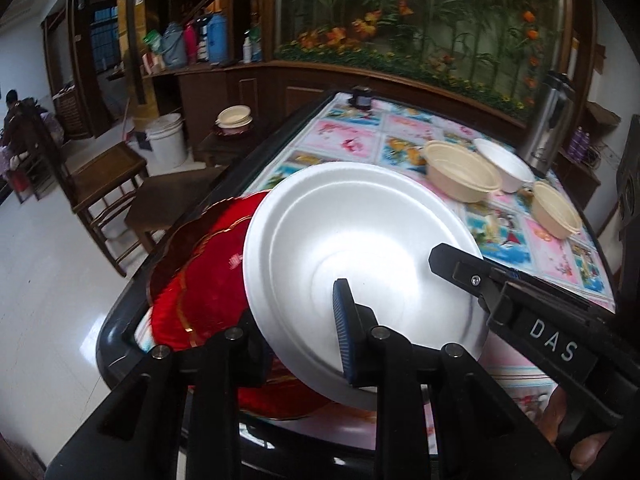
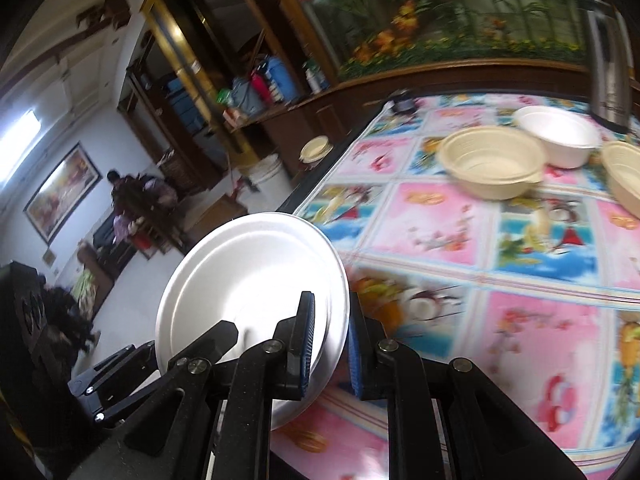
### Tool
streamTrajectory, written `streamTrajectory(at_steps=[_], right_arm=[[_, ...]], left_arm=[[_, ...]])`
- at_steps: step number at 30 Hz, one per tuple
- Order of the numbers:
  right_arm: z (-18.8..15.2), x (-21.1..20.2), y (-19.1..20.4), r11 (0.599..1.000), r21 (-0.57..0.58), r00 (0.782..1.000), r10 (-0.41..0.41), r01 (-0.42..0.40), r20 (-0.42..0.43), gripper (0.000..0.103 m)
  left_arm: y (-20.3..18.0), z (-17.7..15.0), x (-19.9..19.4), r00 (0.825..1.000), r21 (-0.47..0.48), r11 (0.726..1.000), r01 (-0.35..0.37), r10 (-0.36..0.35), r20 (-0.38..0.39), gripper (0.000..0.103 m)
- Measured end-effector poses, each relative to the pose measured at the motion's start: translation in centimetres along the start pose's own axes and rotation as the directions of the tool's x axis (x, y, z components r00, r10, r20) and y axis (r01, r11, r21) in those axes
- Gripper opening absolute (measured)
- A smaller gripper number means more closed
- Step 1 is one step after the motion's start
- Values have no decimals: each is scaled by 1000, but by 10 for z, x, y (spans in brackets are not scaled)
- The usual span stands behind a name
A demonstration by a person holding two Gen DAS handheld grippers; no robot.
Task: Organize plates and bowls
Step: 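Carry the white plate with the left gripper onto the red plate stack, then open the left gripper off the white plate while the right gripper grasps a beige plate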
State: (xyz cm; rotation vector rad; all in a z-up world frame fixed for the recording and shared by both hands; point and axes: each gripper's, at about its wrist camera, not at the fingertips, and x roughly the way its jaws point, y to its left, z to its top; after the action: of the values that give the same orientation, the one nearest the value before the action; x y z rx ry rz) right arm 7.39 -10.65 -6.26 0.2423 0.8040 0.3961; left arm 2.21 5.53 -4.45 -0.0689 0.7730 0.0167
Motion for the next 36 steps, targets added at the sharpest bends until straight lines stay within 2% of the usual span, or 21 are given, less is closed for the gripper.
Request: streamTrajectory(at_steps=[4,12,19,24,26,30,32,33,34,36], right_arm=[[-8,28,18,999,-36,998,-9,7,-56,15],[-18,65,40,992,-120,994,-52,40,-100,17],[-21,82,43,988,-151,993,-60,44,-106,17],[-24,86,47,977,-204,994,-76,59,-77,18],[-25,86,47,974,-222,995,-67,50,-69,20],[-23,81,44,965,-259,998,-47,32,-52,28],[-19,73,38,962,-272,999,-35,28,-22,45],[-15,67,33,964,-266,1000,-20,18,-2,48],[-13,63,29,966,-259,1000,-12,14,12,51],[-4,51,12,973,-229,998,4,9,56,51]], left_arm=[[19,-3,15,999,-41,999,-18,17,-43,22],[43,-7,34,995,-94,995,-43,34,-95,22],[52,-10,42,991,-105,993,-62,49,-122,22],[54,-11,48,987,-119,990,-71,52,-153,29],[54,-11,46,987,-118,989,-86,69,-146,34],[55,-6,35,985,-117,981,-154,142,-103,59],[55,-2,23,982,-113,976,-185,181,-52,66],[54,0,19,977,-108,971,-214,212,-30,73],[53,1,16,972,-105,966,-235,235,-11,76],[50,5,9,961,-105,957,-271,275,28,76]])
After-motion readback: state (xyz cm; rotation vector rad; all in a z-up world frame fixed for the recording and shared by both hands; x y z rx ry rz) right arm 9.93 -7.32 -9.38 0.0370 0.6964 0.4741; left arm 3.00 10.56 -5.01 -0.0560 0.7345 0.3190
